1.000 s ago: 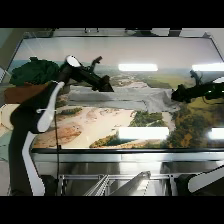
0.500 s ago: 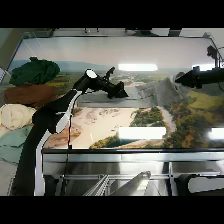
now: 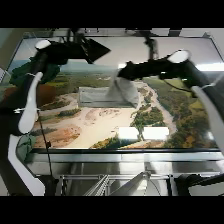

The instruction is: Fold the shirts.

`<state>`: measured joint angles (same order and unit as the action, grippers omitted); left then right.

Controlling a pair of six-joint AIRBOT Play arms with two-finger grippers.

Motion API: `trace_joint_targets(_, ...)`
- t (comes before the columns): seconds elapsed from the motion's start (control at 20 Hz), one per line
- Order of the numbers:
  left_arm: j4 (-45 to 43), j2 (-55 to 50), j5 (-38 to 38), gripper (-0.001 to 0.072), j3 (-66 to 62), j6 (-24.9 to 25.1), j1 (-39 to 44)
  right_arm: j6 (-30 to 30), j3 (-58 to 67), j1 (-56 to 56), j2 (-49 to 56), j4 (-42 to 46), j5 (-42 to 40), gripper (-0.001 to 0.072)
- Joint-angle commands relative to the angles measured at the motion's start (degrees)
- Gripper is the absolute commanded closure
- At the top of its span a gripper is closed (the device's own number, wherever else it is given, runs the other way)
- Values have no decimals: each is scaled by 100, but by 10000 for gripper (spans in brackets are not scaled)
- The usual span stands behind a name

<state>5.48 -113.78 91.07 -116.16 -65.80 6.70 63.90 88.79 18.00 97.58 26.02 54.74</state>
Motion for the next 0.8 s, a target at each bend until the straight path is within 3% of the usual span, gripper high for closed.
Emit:
trace_joint_targets(0.0,166,964,442,699,726,459,-501,107,1047,1408,1244,-247,-1180,694)
trace_joint_targets(0.05,144,1143,553,700,1012,538,-581,133,1423,1639,1698,-254,-1209,692)
trace_joint_targets(0.1,149,1290,654,699,1303,544,-667,304,1742,1805,2103,-254,-1204,588)
trace_joint_targets(0.15,155,1401,695,700,1563,581,-741,487,1976,1893,2435,-258,-1172,338)
trace_joint_targets(0.2,155,1495,715,699,1818,599,-817,693,2033,1880,2559,-273,-1073,327)
trace_joint_targets(0.25,166,1580,750,700,2057,634,-892,774,2022,1786,2577,-251,-898,465)
trace_joint_targets(0.3,164,1637,802,700,2245,697,-977,769,2022,1633,2535,-243,-586,557)
trace_joint_targets(0.4,162,1753,872,701,2583,874,-1139,984,2017,1154,2308,205,225,559)
trace_joint_targets(0.5,160,1908,927,701,2933,1032,-1314,1390,2017,573,1989,999,1014,617)
trace_joint_targets(0.7,153,2269,1117,701,3775,1353,-1609,2096,1829,-581,1198,2771,2267,619)
trace_joint_targets(0.75,131,2363,1134,701,4024,1386,-1659,2229,1665,-800,1047,3021,2275,575)
